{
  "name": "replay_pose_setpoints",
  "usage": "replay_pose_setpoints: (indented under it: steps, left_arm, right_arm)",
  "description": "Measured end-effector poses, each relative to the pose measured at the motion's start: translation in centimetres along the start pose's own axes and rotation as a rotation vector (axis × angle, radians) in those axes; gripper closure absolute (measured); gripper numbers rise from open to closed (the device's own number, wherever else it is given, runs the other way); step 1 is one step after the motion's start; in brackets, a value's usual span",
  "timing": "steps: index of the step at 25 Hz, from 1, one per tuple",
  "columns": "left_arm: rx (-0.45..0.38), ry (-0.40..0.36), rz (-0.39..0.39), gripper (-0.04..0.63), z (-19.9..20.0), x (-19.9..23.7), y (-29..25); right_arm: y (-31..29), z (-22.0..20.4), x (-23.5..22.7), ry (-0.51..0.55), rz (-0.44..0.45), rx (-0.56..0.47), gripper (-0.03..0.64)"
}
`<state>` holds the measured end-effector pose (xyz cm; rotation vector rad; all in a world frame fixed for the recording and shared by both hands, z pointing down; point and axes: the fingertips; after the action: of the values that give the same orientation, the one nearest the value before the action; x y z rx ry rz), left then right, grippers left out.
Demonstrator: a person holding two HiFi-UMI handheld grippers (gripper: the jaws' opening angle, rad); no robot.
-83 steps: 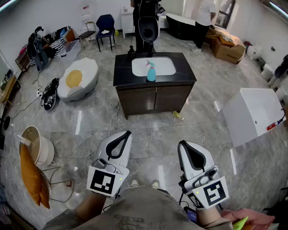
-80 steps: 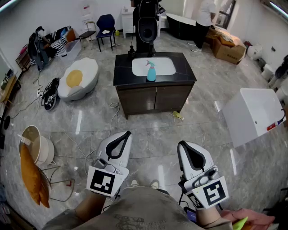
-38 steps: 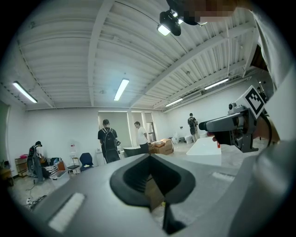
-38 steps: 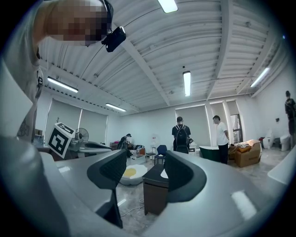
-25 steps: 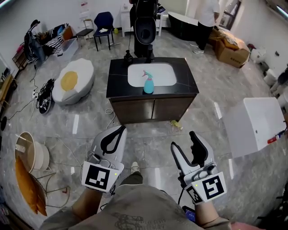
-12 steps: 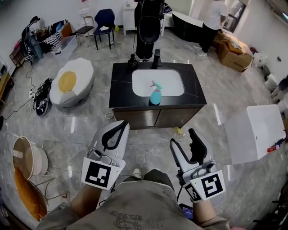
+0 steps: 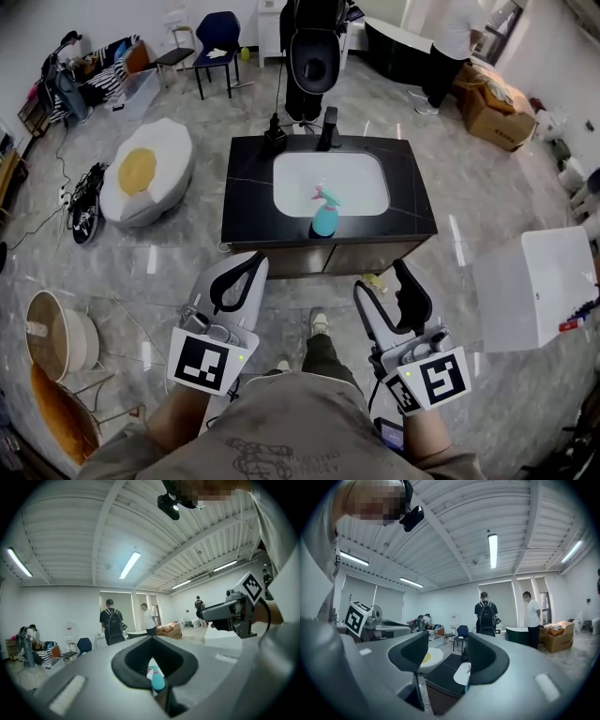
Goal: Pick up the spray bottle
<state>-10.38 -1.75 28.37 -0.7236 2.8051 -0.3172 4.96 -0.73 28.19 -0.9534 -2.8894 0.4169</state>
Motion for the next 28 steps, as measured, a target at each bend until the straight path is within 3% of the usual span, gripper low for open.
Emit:
replay_pose_setpoints:
  steps: [16,28]
  left_arm:
    - [0.073,0.029,0.118,0.595,2.9,5.1,-14.9]
    - [0.119,0.076,0.27,0.595,2.4,8.1,-17.8]
  right_arm:
    - [-12.2,3.5,-12.3,0.037,0.173,0.038,0.327]
    - [-17.7,4.0,-15.6,0.063,0.293,0.03,0.327]
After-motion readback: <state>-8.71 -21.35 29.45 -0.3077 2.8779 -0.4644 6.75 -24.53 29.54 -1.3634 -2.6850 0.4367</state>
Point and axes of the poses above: the fingertips, and each gripper's own axes: y backward along the fingers, x to its left, z out of its top, and after that the axes turned 13 degrees about x, right-handed
